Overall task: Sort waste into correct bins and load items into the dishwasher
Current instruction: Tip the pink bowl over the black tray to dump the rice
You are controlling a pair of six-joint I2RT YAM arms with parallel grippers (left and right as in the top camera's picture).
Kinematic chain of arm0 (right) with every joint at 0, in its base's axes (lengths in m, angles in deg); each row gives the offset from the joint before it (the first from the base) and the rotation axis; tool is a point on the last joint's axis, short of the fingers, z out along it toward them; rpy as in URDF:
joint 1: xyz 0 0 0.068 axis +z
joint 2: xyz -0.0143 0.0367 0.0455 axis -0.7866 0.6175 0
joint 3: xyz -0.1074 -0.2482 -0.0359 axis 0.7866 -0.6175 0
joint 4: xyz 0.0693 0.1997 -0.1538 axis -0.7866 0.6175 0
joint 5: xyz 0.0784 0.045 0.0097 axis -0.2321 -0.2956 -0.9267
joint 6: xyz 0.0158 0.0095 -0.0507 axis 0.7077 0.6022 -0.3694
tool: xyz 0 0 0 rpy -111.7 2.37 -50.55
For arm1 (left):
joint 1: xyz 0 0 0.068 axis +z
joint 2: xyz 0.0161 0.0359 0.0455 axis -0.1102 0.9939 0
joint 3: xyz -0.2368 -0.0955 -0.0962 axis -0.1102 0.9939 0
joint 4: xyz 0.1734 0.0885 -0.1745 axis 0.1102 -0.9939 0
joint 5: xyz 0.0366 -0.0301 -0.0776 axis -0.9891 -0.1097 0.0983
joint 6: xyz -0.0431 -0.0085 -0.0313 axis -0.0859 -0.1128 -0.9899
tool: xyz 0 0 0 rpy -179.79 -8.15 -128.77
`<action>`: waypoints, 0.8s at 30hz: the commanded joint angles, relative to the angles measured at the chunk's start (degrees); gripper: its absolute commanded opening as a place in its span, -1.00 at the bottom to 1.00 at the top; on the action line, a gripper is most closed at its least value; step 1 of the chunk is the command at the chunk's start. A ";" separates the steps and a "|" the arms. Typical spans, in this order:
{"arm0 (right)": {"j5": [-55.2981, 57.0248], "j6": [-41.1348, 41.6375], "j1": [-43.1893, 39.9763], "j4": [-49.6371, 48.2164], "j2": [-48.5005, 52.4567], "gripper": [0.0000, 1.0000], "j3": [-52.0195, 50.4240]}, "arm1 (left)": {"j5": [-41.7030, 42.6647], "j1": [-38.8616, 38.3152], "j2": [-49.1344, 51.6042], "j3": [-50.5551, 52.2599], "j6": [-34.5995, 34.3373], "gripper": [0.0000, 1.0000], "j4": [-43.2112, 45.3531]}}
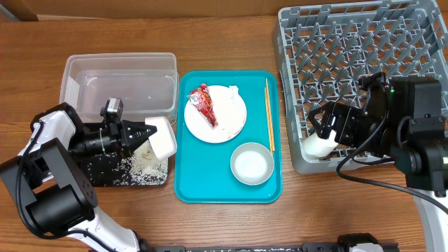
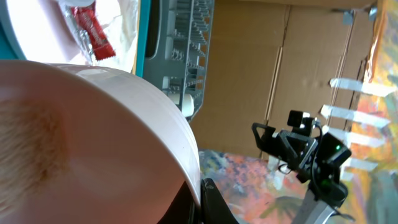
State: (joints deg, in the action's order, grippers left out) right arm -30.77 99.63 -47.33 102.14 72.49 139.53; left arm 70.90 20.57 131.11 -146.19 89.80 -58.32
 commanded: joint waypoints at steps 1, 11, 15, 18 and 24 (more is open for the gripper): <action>0.52 -0.44 -0.11 -0.33 -0.42 0.86 1.03 | 3.56 0.50 -0.55 -0.46 14.69 -0.92 0.42; 0.52 -0.46 -0.11 -0.17 -0.42 0.87 1.03 | 2.27 2.29 -1.01 -0.48 11.69 -0.92 7.10; 0.55 -0.46 -0.11 -0.17 -0.42 0.87 1.03 | 2.29 2.80 -1.11 -0.55 7.87 -0.92 4.66; 0.55 -0.46 -0.11 0.20 -0.42 0.87 1.03 | 1.49 2.71 -1.86 -0.44 16.00 -0.92 -0.52; 0.52 -0.46 -0.11 -0.09 -0.42 0.87 1.03 | -1.64 2.64 -7.37 -0.44 12.07 -0.92 -0.52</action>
State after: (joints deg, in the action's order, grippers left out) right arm -30.73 99.61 -47.33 102.38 72.49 139.53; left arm 70.01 23.19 128.91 -146.23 100.14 -58.57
